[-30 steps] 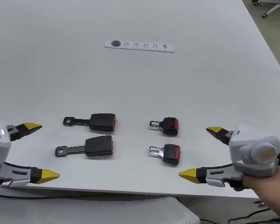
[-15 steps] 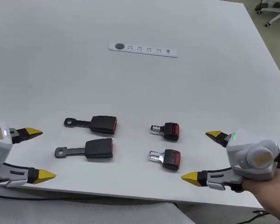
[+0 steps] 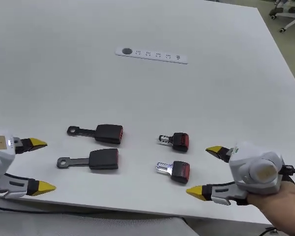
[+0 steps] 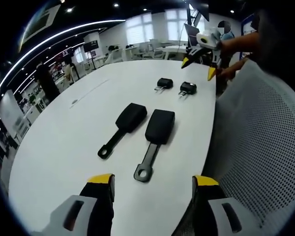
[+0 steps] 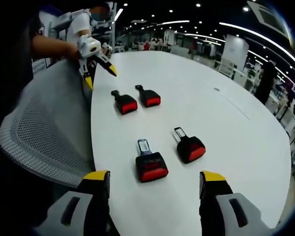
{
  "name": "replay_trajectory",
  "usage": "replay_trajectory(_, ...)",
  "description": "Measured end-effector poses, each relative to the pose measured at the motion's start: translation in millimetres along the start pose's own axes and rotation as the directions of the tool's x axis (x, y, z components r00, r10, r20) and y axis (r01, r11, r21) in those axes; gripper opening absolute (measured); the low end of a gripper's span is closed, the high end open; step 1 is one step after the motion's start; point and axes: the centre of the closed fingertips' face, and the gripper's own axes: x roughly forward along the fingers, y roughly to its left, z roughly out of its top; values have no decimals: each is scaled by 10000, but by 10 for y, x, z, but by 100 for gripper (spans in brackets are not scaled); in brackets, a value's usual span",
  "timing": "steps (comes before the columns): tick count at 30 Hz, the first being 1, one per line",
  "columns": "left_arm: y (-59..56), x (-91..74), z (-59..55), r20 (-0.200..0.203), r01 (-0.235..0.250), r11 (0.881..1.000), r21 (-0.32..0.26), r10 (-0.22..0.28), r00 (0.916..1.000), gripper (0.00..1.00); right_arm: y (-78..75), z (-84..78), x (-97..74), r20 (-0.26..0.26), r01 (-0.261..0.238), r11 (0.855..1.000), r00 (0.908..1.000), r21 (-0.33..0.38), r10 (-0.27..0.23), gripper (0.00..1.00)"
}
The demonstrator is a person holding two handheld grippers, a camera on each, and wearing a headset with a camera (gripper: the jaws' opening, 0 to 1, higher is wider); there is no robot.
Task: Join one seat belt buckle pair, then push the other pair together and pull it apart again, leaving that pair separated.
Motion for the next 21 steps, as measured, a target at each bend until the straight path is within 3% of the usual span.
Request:
replay_trajectory(6, 53, 39, 35, -176, 121, 9999, 67, -120, 9998, 61, 23, 1, 72, -56, -232, 9993, 9997, -290, 231, 70)
replay_trajectory(13, 9, 206, 208, -362, 440, 9983, 371, -426, 9984, 55, 117, 0, 140, -378, -704, 9942, 9970, -817, 675, 57)
replay_trajectory(15, 23, 272, 238, -391, 478, 9977, 490, -459, 9982, 50, 104, 1, 170, -372, -726, 9941, 9969, -811, 698, 58)
replay_trajectory(18, 7, 364, 260, -460, 692, 9960, 557, -667, 9967, 50, 117, 28, 195, -353, -749, 9936, 9968, -844, 722, 57)
replay_trajectory(21, -3, 454, 351, -481, 768, 9947, 688, -736, 9961, 50, 118, 9, 242, -458, -792, 9923, 9961, -957, 751, 56)
